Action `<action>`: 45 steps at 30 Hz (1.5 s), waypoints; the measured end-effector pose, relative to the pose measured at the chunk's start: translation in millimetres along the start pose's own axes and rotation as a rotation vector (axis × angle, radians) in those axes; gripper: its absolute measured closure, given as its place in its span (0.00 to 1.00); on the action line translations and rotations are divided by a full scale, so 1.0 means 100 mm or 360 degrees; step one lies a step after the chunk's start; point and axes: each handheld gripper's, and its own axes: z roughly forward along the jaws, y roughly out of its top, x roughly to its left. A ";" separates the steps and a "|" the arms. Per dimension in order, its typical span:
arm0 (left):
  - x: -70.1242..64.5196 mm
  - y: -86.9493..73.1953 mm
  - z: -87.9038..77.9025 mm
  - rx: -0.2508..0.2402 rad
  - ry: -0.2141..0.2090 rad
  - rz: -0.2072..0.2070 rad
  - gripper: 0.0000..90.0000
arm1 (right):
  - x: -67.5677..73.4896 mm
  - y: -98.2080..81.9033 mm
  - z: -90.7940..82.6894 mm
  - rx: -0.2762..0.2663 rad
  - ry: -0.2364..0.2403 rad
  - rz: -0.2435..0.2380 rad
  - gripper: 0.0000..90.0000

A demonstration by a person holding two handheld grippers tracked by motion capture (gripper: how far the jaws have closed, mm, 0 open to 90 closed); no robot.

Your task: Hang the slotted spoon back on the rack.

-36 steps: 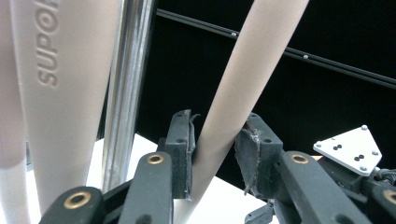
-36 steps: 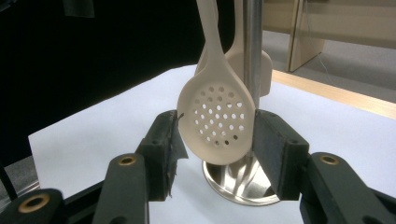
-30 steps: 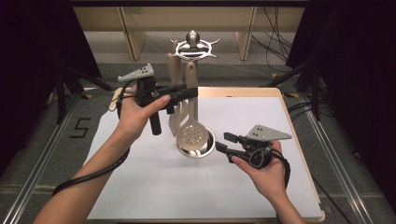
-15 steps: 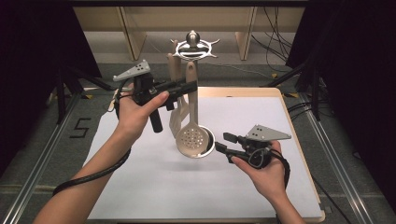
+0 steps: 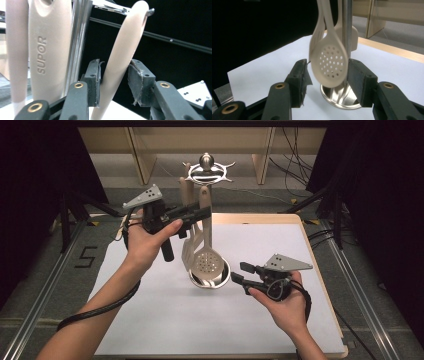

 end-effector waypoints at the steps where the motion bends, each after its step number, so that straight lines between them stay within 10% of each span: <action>1: -0.01 -0.01 -0.02 0.0003 0.0009 0.0021 0.67 | 0.00 0.00 0.00 0.0003 -0.0002 0.0009 0.57; 11: -0.08 -0.06 -0.20 0.0030 0.0114 0.0204 0.58 | 0.01 0.01 0.00 0.0004 -0.0007 -0.0002 0.57; 45: 0.09 -0.62 -1.11 0.0159 0.0438 0.0386 0.52 | -0.13 -0.01 -0.10 -0.0019 -0.0072 0.0001 0.58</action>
